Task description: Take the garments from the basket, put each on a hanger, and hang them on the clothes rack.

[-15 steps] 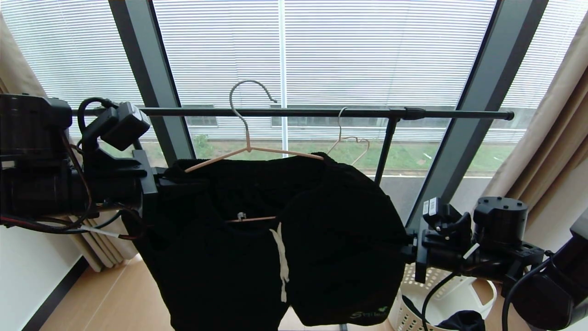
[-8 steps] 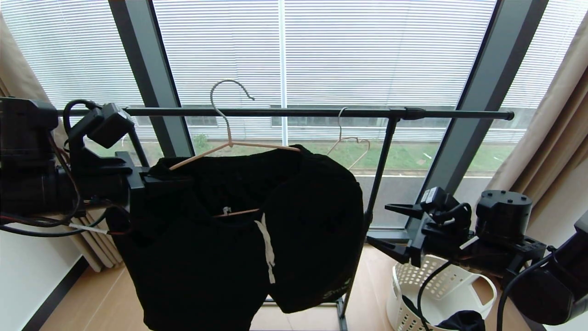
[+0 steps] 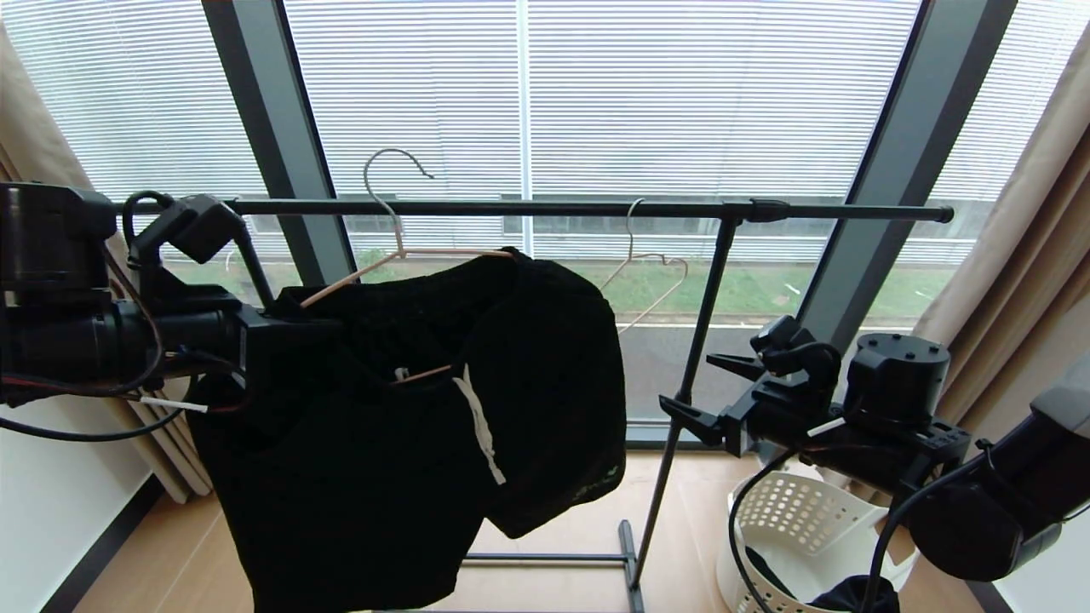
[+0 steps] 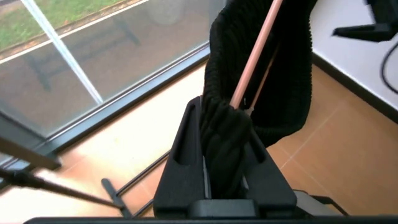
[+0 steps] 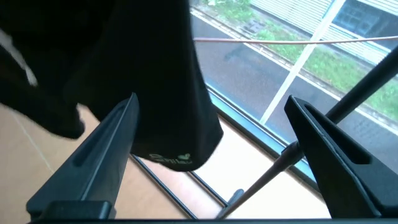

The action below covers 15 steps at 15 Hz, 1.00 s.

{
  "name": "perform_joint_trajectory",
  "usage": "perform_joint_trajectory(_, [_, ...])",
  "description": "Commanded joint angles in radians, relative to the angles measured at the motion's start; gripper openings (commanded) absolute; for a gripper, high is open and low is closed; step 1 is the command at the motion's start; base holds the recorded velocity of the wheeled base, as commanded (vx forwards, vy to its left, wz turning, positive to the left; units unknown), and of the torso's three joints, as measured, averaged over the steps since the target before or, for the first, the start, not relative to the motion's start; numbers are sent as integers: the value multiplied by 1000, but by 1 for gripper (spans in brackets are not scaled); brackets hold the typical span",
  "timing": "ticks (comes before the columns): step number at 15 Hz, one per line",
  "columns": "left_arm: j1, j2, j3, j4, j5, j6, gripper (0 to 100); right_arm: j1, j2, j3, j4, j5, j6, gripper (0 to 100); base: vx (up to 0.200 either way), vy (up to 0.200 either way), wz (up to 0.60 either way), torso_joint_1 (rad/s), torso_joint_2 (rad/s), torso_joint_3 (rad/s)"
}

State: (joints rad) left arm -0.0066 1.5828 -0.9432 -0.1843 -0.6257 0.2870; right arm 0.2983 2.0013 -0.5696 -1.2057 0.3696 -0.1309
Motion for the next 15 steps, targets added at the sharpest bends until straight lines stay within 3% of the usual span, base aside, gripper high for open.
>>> perform_joint_trajectory(1, [-69,52,-3,0,97,1,0,5,7,-9,0,-1,0,100,0,0,0,0,0,0])
perform_joint_trajectory(5, [-127,75,1,19,121,35,0,5,8,-7,0,-1,0,100,0,0,0,0,0,0])
perform_joint_trajectory(8, [-130,100,1,140,213,169,0,5,10,-7,2,-3,0,100,0,0,0,0,0,0])
perform_joint_trajectory(13, [-130,138,20,152,271,235,0,5,24,-7,0,-3,0,100,0,0,0,0,0,0])
perform_joint_trajectory(15, [-139,171,18,151,345,236,0,5,25,-7,2,-3,0,100,0,0,0,0,0,0])
